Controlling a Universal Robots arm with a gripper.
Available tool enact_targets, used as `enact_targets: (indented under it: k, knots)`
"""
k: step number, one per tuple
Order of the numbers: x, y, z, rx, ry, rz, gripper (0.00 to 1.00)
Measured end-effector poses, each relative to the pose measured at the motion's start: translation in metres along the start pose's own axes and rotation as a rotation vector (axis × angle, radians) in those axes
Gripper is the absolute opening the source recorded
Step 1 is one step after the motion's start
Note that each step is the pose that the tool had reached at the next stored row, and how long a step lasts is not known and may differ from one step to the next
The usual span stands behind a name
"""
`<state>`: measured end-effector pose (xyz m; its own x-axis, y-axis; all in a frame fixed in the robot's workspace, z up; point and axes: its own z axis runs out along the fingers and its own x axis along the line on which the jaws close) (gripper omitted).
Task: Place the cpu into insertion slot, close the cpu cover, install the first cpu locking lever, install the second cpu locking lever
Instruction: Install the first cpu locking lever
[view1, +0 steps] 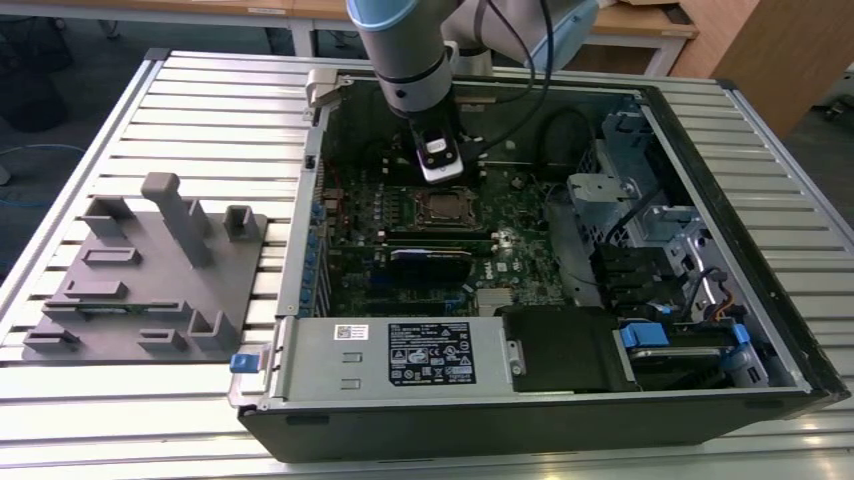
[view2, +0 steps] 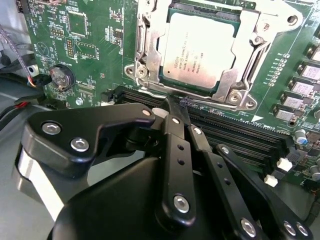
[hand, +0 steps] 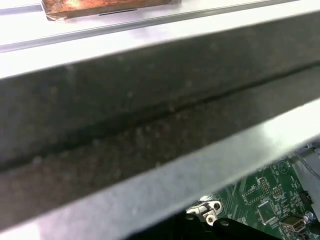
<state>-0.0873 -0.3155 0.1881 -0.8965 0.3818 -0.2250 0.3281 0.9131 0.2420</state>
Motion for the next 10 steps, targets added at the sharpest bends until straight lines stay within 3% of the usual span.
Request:
enact_targets:
  k: [10]
  knots:
    - [0.0004, -0.0004, 0.0016, 0.0003, -0.0002, 0.0, 0.1]
